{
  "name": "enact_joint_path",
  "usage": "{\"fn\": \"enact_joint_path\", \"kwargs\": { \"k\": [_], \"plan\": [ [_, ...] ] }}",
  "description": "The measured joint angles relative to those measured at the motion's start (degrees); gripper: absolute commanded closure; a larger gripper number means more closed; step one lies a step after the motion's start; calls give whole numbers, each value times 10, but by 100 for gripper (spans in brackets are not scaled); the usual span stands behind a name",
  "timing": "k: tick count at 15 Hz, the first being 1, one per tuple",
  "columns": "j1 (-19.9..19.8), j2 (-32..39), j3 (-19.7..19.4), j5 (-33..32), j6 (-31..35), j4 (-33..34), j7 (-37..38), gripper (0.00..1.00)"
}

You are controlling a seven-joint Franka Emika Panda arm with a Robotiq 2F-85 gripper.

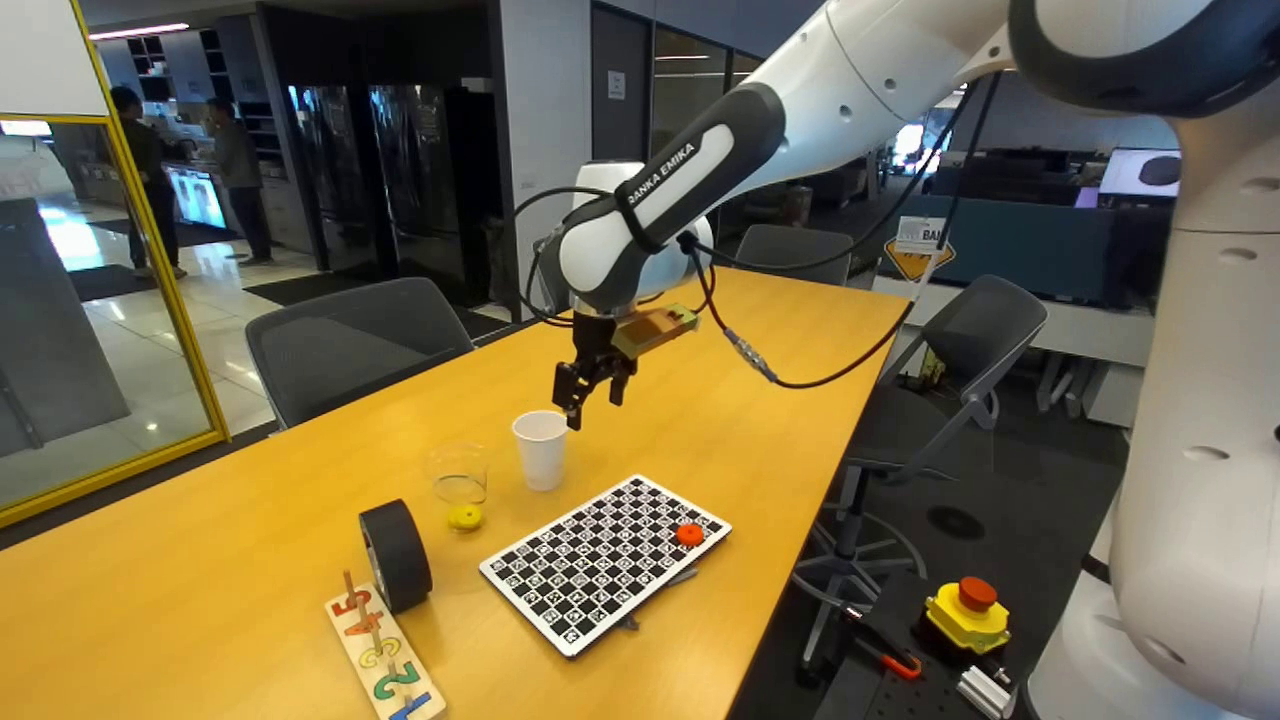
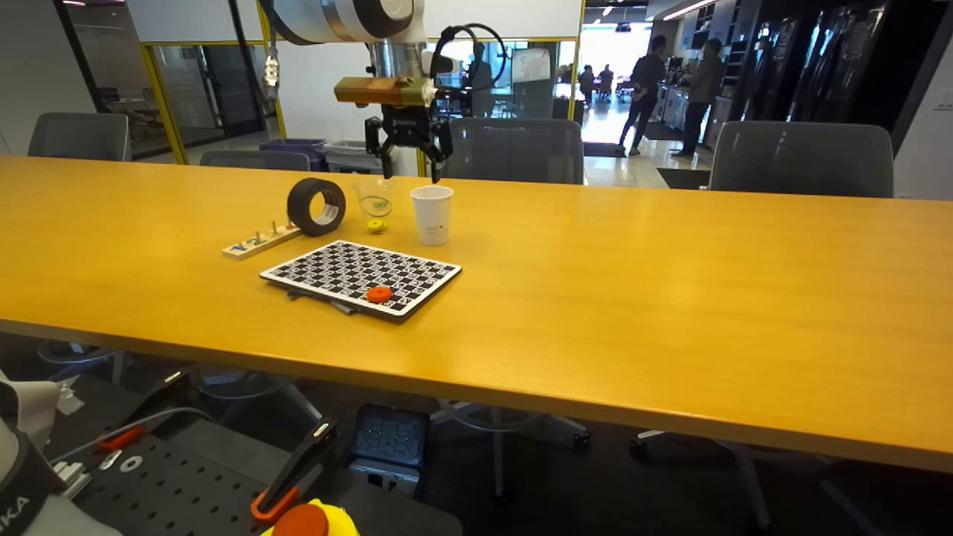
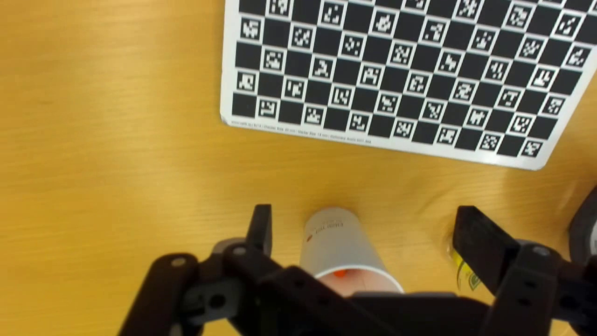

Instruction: Divide the rings equally and put some in the clear cup and the rest in the white cup

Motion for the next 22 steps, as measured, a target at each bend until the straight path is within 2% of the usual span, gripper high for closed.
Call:
{"fn": "enact_joint_path", "kwargs": {
  "k": [4, 8, 14, 22],
  "plan": [
    [0, -64, -1, -3, -3, -94, 15, 0],
    [0, -87, -4, -5, -4, -150, 25, 0],
    [-2, -85, -22, 0, 5, -187, 26, 0],
    [-3, -60, -35, 1, 46, -199, 26, 0]
  ]
}}
